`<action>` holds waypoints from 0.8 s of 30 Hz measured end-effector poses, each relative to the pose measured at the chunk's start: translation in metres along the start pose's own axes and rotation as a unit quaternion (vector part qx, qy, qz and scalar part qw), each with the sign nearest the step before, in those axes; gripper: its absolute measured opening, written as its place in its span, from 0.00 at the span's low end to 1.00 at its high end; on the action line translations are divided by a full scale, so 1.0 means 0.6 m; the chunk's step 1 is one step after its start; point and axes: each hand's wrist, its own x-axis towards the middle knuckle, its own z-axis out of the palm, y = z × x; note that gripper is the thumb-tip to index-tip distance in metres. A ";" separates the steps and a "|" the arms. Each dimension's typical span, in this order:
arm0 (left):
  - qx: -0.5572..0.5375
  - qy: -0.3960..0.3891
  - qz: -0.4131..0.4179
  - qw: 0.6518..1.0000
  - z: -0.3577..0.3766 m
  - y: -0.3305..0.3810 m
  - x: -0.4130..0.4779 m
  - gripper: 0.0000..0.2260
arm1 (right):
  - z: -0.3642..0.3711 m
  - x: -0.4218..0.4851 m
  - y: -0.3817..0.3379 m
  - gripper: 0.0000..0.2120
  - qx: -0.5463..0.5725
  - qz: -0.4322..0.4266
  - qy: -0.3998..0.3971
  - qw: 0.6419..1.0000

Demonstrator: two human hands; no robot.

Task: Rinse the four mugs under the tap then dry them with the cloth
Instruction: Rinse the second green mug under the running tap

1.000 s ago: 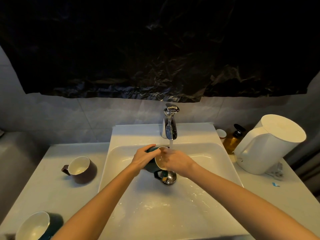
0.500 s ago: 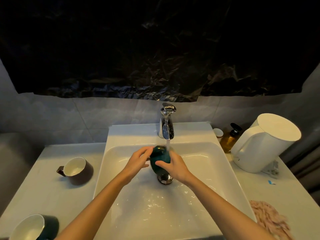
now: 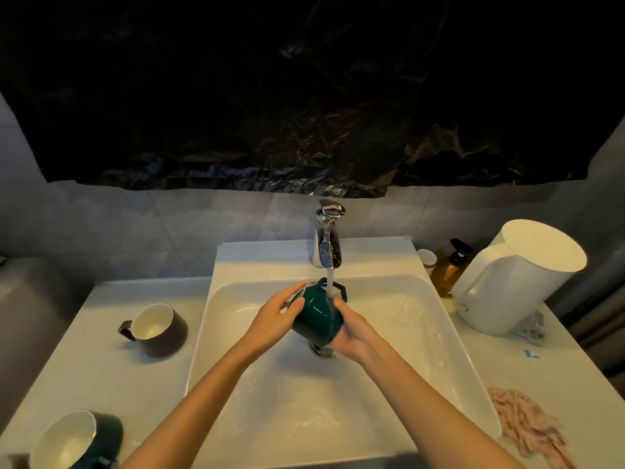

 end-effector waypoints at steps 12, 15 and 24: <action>-0.031 0.063 -0.061 0.996 0.061 0.024 0.059 0.09 | 0.001 -0.033 -0.003 0.09 -0.324 -0.155 0.025 0.933; -0.066 0.056 -0.034 0.996 0.063 0.035 0.069 0.06 | 0.004 -0.033 -0.005 0.13 -0.349 -0.186 0.078 0.915; 0.112 0.095 0.163 0.976 0.072 0.016 0.041 0.10 | 0.013 -0.029 -0.035 0.14 -0.600 -0.274 0.084 0.747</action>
